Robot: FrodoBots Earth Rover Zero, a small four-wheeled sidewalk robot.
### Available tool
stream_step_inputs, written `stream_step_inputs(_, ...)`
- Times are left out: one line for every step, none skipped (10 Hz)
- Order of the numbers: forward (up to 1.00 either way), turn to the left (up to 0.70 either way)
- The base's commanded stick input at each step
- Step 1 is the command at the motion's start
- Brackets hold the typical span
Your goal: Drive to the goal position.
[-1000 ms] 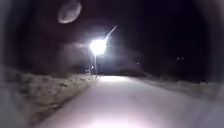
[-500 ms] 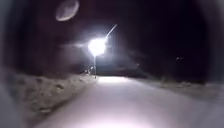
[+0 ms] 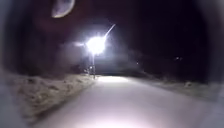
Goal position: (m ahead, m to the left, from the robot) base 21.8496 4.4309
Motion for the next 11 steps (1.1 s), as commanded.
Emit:
stream_step_inputs(0.70, 0.00)
stream_step_inputs(0.70, 0.00)
stream_step_inputs(0.70, 0.00)
stream_step_inputs(0.70, 0.00)
stream_step_inputs(0.70, 0.00)
stream_step_inputs(0.70, 0.00)
stream_step_inputs(0.70, 0.00)
stream_step_inputs(0.70, 0.00)
stream_step_inputs(0.70, 0.00)
stream_step_inputs(0.70, 0.01)
stream_step_inputs(0.70, 0.03)
